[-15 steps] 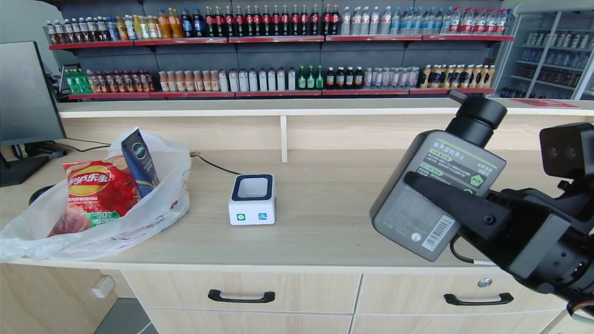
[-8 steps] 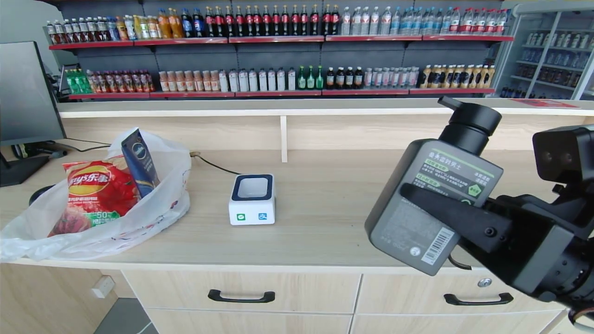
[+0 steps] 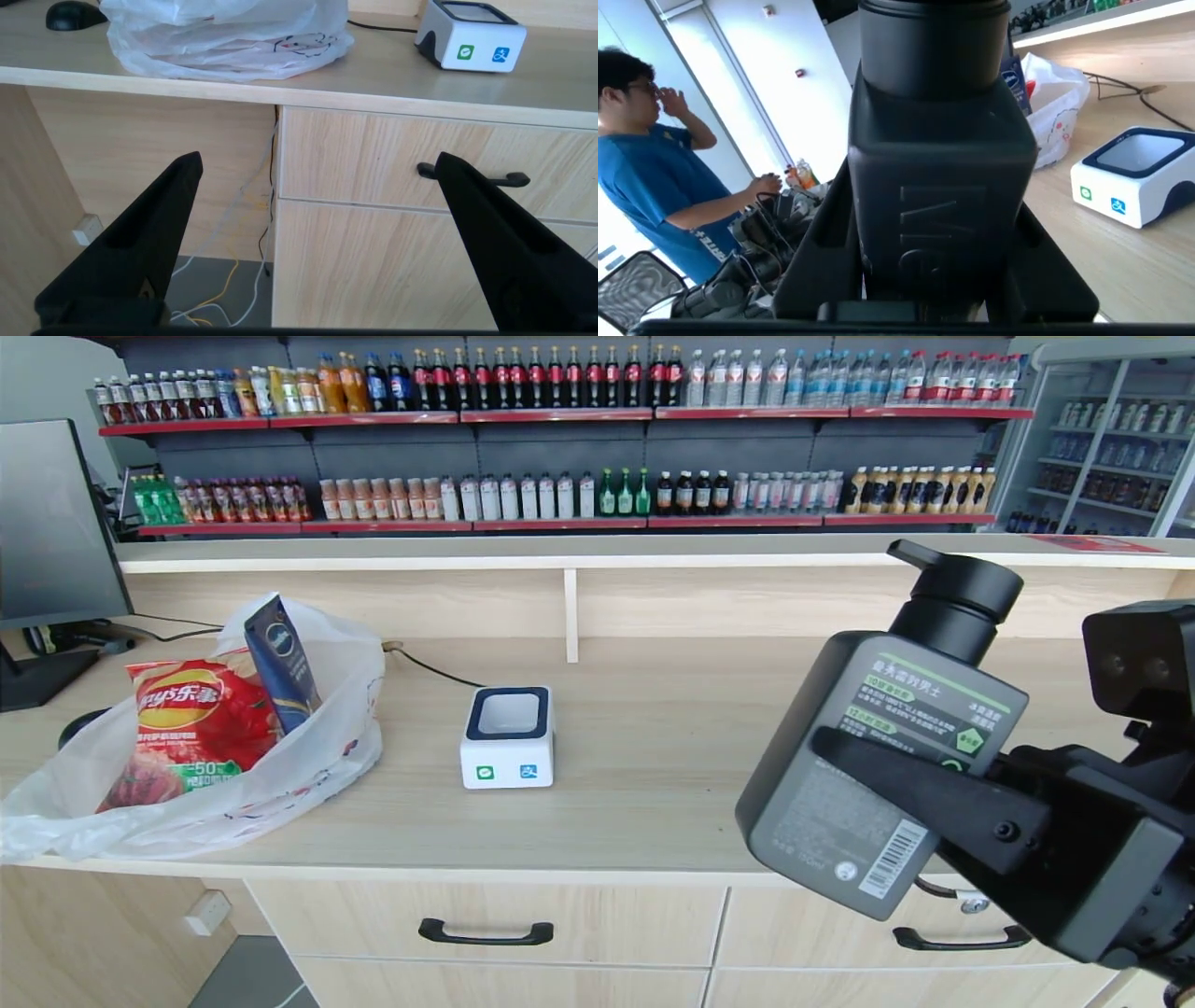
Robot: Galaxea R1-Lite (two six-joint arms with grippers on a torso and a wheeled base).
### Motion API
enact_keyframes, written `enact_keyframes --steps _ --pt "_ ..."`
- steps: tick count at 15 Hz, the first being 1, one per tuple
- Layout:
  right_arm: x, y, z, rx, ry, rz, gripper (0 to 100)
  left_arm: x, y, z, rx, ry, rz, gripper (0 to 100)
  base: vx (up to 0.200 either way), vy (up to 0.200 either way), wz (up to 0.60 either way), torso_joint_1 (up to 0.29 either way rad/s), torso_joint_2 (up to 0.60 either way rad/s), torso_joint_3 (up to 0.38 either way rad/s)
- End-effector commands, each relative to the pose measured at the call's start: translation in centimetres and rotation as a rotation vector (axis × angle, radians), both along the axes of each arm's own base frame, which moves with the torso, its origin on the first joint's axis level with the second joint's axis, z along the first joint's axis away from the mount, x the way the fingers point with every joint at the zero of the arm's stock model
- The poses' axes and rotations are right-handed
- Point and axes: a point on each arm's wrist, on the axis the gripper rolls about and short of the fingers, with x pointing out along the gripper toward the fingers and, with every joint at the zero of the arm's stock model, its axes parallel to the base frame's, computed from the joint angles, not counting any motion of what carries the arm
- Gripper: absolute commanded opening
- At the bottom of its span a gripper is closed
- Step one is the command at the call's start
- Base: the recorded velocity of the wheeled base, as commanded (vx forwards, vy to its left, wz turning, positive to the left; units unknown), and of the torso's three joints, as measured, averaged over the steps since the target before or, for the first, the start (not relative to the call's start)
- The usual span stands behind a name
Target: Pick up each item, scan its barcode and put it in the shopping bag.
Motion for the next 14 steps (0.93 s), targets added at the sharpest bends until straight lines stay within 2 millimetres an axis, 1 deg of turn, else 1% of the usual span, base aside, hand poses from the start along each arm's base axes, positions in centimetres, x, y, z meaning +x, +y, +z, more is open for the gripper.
enact_keyframes --steps 1,6,7,10,14 --pt "-0.1 -0.1 0.0 0.000 -0.003 -0.001 0 0.0 0.0 0.0 0.000 -0.001 0.000 100 0.000 0.000 0.00 0.000 0.00 0.000" --pt "-1.0 -1.1 -0.3 0.000 0.005 -0.033 0 0.0 0.0 0.0 0.000 -0.001 0.000 100 0.000 0.000 0.00 0.000 0.00 0.000" --pt "-0.9 -1.2 -0.3 0.001 0.005 -0.042 0 0.0 0.0 0.0 0.000 -0.001 0.000 100 0.000 0.000 0.00 0.000 0.00 0.000" --pt "-0.5 -1.5 -0.7 -0.016 0.002 -0.076 0 0.0 0.0 0.0 0.000 -0.001 0.000 100 0.000 0.000 0.00 0.000 0.00 0.000" --pt "1.7 -1.2 -2.7 -0.119 -0.036 -0.255 0 0.0 0.0 0.0 0.000 -0.001 0.000 100 0.000 0.000 0.00 0.000 0.00 0.000"
